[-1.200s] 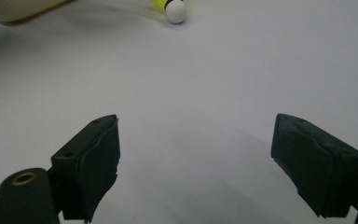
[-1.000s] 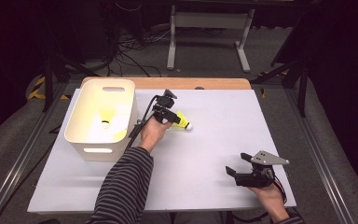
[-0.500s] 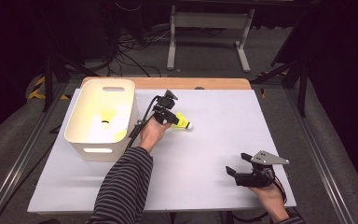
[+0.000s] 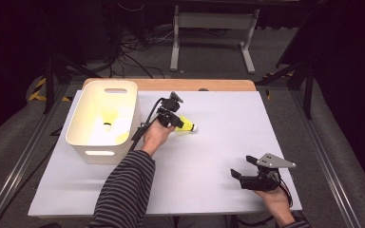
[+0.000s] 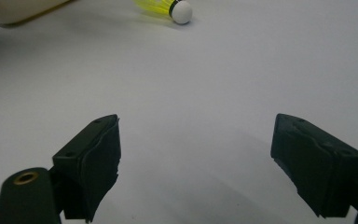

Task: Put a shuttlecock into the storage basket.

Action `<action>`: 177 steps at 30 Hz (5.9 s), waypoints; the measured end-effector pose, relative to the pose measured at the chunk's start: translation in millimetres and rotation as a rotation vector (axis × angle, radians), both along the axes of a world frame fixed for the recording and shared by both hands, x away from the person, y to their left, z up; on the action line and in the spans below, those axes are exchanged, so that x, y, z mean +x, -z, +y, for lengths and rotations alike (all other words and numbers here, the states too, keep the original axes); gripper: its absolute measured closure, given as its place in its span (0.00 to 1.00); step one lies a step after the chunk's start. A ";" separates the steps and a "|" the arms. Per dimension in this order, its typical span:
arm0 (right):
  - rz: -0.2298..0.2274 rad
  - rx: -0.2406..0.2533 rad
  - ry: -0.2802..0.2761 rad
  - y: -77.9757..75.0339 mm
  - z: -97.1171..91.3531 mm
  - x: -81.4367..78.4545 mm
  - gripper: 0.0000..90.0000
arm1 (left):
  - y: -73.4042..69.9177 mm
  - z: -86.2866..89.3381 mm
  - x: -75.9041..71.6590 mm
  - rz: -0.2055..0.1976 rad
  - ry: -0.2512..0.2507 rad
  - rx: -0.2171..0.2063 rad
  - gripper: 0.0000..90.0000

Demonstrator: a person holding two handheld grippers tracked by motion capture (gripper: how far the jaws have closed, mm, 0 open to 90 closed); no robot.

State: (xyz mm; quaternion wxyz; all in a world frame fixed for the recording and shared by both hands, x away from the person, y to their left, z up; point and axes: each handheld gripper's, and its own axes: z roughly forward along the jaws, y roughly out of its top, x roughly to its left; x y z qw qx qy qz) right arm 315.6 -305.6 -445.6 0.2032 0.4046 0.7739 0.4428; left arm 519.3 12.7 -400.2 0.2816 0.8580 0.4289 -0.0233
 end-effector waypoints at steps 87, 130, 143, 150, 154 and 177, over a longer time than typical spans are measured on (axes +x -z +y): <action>-0.017 0.008 0.002 -1.8 -1.2 -0.3 0.18 | -37.0 4.9 -50.5 -0.074 0.130 0.118 1.00; -0.018 0.008 0.001 -2.1 -0.7 -0.7 0.18 | -58.6 18.3 -67.9 -0.097 0.150 0.114 1.00; -0.017 0.012 0.004 -2.3 -1.0 -0.7 0.18 | -65.3 24.0 -69.3 -0.094 0.147 0.096 1.00; -0.019 0.012 0.003 -2.2 -1.1 -0.5 0.18 | -70.7 27.8 -69.6 -0.099 0.148 0.084 1.00; -0.018 0.016 0.006 -2.5 -1.5 -0.8 0.18 | -71.8 28.8 -70.0 -0.096 0.146 0.081 1.00; -0.023 0.007 -0.001 -2.3 0.1 -1.2 0.18 | -83.2 35.2 -69.9 -0.112 0.148 0.069 1.00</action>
